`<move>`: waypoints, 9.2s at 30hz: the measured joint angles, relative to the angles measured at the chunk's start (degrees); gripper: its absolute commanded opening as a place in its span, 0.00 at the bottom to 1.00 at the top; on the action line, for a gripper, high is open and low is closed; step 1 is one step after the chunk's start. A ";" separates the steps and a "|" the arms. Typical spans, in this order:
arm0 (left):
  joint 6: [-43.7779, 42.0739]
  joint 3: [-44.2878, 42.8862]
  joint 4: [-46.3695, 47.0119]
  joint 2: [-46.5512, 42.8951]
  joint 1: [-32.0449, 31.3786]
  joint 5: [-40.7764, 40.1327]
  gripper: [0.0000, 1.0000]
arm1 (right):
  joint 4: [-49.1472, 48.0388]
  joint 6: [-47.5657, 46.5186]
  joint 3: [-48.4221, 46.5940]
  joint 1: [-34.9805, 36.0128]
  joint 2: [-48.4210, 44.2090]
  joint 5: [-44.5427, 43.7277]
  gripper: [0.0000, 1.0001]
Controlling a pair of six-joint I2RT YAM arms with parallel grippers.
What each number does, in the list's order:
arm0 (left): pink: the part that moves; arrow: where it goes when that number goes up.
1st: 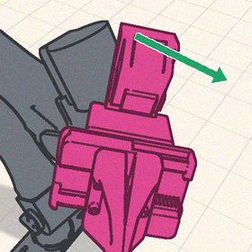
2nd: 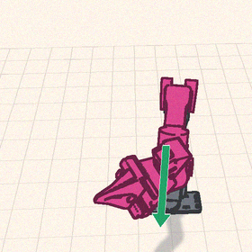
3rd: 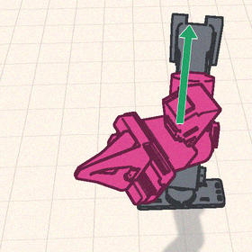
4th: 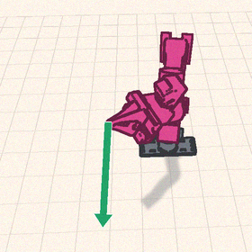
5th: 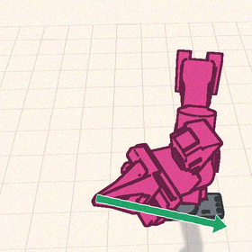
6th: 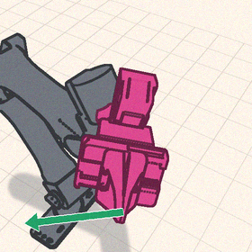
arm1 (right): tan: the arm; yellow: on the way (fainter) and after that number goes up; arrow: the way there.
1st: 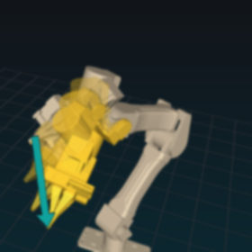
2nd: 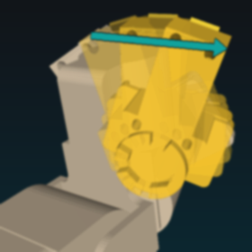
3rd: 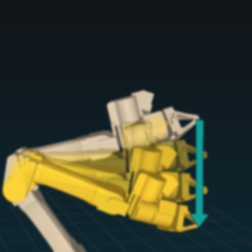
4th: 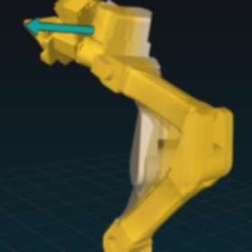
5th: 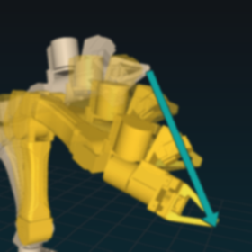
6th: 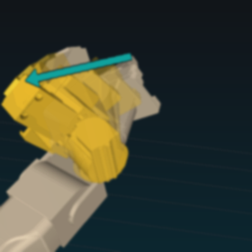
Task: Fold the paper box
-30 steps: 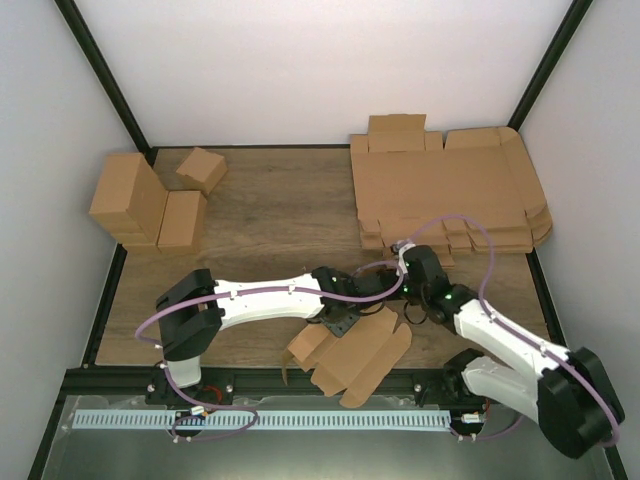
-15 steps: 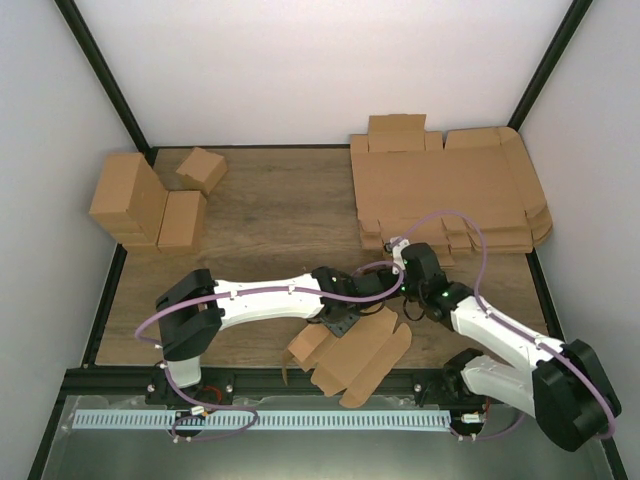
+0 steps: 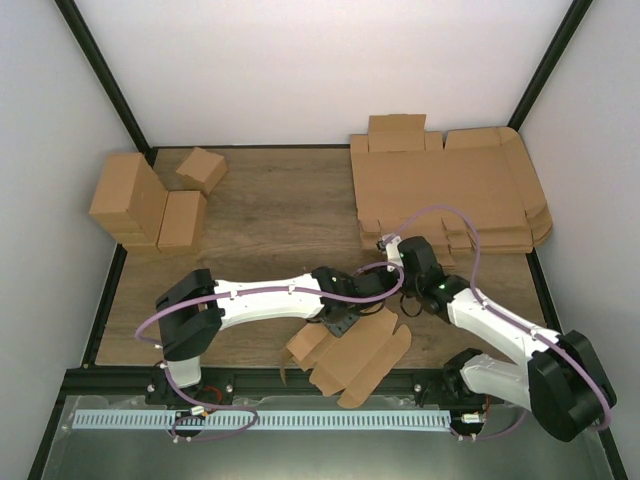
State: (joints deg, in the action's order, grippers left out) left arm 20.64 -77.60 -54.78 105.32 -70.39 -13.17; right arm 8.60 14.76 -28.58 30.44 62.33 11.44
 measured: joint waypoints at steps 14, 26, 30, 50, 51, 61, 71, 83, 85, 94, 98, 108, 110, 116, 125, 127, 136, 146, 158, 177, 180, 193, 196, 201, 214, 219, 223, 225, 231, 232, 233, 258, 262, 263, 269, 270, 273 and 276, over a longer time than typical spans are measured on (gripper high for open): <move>-0.98 0.02 -0.66 -0.02 1.31 -0.33 0.44 | 5.81 4.07 -3.69 -0.04 1.36 2.49 0.01; -1.66 0.15 -0.90 -0.07 3.23 -0.63 0.44 | 14.40 8.74 -9.07 1.14 2.86 1.81 0.01; -1.79 0.20 -0.92 -0.07 3.23 -0.44 0.44 | 15.67 11.65 -9.20 1.29 2.34 2.16 0.01; -1.29 0.85 -0.90 -0.68 3.28 0.31 0.44 | 11.45 23.37 -10.16 1.77 6.16 2.89 0.01; -1.25 0.85 -0.87 -0.70 3.28 0.31 0.44 | 11.47 23.76 -10.16 1.79 6.10 2.89 0.01; 0.20 0.85 -0.79 -0.72 3.58 -0.48 0.44 | 13.35 29.00 -9.22 1.90 1.77 3.65 0.01; 0.66 1.05 -0.57 -0.81 3.56 0.83 0.44 | 11.85 34.38 -2.71 3.58 -5.07 6.19 0.01; 3.69 -0.11 -1.90 -0.28 1.09 0.09 0.44 | 6.29 41.35 4.59 5.77 -9.64 9.53 0.07; 3.82 -0.11 -1.86 -0.28 0.81 0.11 0.44 | 4.94 41.66 5.75 5.79 -9.81 10.49 0.11; 3.19 -0.17 -1.81 -0.24 0.63 0.00 0.44 | 0.17 37.68 8.98 5.92 -10.36 11.50 0.34; 2.49 -0.44 -1.57 -0.15 0.09 0.42 0.44 | -1.66 36.26 11.63 6.10 -11.50 12.44 0.36; 1.55 -0.61 -1.29 -0.09 -0.26 1.46 0.44 | -11.76 37.99 20.70 6.10 -18.08 16.44 0.41; 1.40 -0.61 -1.16 -0.04 -0.26 1.81 0.44 | -13.18 37.64 21.84 6.10 -19.21 16.61 0.42; 1.22 -1.09 -1.03 0.24 -0.26 2.95 0.44 | -20.52 34.86 25.46 6.10 -19.50 17.29 0.41; 1.20 -1.20 -0.81 0.26 -0.22 3.67 0.44 | -28.65 31.82 27.98 6.14 -20.41 17.66 0.53; 1.20 -1.33 -0.55 0.26 -0.22 4.11 0.44 | -30.25 30.40 27.98 6.14 -20.98 18.01 0.55; 1.14 -1.57 -0.92 0.28 -0.17 4.55 0.44 | -29.57 26.47 27.98 6.12 -22.12 16.90 0.75; 1.18 -2.78 -2.34 -0.28 0.24 4.46 0.44 | -20.81 28.63 27.98 5.99 -33.48 12.39 0.92; 1.36 -3.21 -1.31 0.46 0.39 4.26 0.44 | -17.79 33.86 28.00 6.08 -41.22 11.43 0.87; -1.53 4.07 1.57 -2.05 6.97 1.62 0.45 | -18.03 32.17 25.31 -5.79 -20.24 17.27 0.87; -3.10 5.05 1.53 -3.04 10.14 1.16 0.45 | -18.75 29.99 21.46 -7.72 -16.00 19.30 0.88; -13.20 5.40 0.02 -5.11 18.60 -4.61 0.44 | -21.99 18.05 2.51 -15.34 13.27 27.93 0.65; -14.75 4.68 0.00 -5.09 18.60 -4.28 0.44 | -21.92 15.28 -2.78 -15.41 18.73 28.09 0.58; -15.98 3.76 -0.02 -4.46 18.60 -3.52 0.44 | -20.20 11.74 -12.44 -15.50 28.63 28.17 0.48; -16.41 3.78 0.13 -4.22 18.56 -2.82 0.44 | -12.79 5.33 -30.77 -9.42 48.43 31.47 0.33; -16.37 3.78 0.20 -4.22 18.53 -2.80 0.44 | -12.07 5.07 -30.51 -7.21 48.37 34.21 0.29; -16.35 3.78 0.33 -4.22 18.49 -2.75 0.44 | -12.44 4.52 -26.86 -6.78 45.66 34.73 0.29; -16.35 3.80 0.42 -4.22 18.47 -2.67 0.44 | -12.92 4.42 -24.30 -6.73 44.41 34.69 0.29; -16.37 3.93 0.70 -4.22 18.40 -2.40 0.44 | -15.80 4.26 -17.29 -6.67 40.28 33.90 0.30; -16.37 4.00 0.70 -4.24 18.38 -2.32 0.43 | -16.50 4.24 -16.46 -6.67 39.85 33.86 0.30; -16.37 4.07 0.72 -4.24 18.38 -2.16 0.44 | -17.42 4.13 -15.43 -6.67 39.36 33.83 0.31; -16.39 4.33 -0.15 -5.09 18.38 -0.13 0.44 | -39.34 -7.21 -3.58 -2.82 32.87 28.50 0.45; -16.39 4.33 -0.35 -5.09 18.49 0.02 0.44 | -39.93 -8.98 -3.58 -1.84 32.87 27.41 0.45; -16.39 4.33 -0.42 -5.09 18.53 0.15 0.44 | -39.98 -9.38 -3.56 -1.49 32.87 27.19 0.45; -16.44 4.33 -0.59 -5.09 18.58 1.29 0.44 | -41.33 -11.17 -3.04 0.48 32.87 25.75 0.43; -16.41 4.33 -0.59 -5.09 18.58 1.46 0.44 | -41.55 -11.32 -2.95 0.55 32.85 25.66 0.43; -16.41 4.31 -0.59 -5.09 18.64 2.16 0.44 | -42.75 -11.58 -2.05 0.87 32.57 25.16 0.41; -16.41 4.13 -0.59 -5.09 18.67 3.26 0.44 | -43.50 -12.31 -1.42 2.08 32.11 23.98 0.38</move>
State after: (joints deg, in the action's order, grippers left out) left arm 4.23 -73.47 -55.37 100.22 -51.72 -9.91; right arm -34.89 2.46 -30.00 32.51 94.43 35.42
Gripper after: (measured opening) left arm 0.438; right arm 0.404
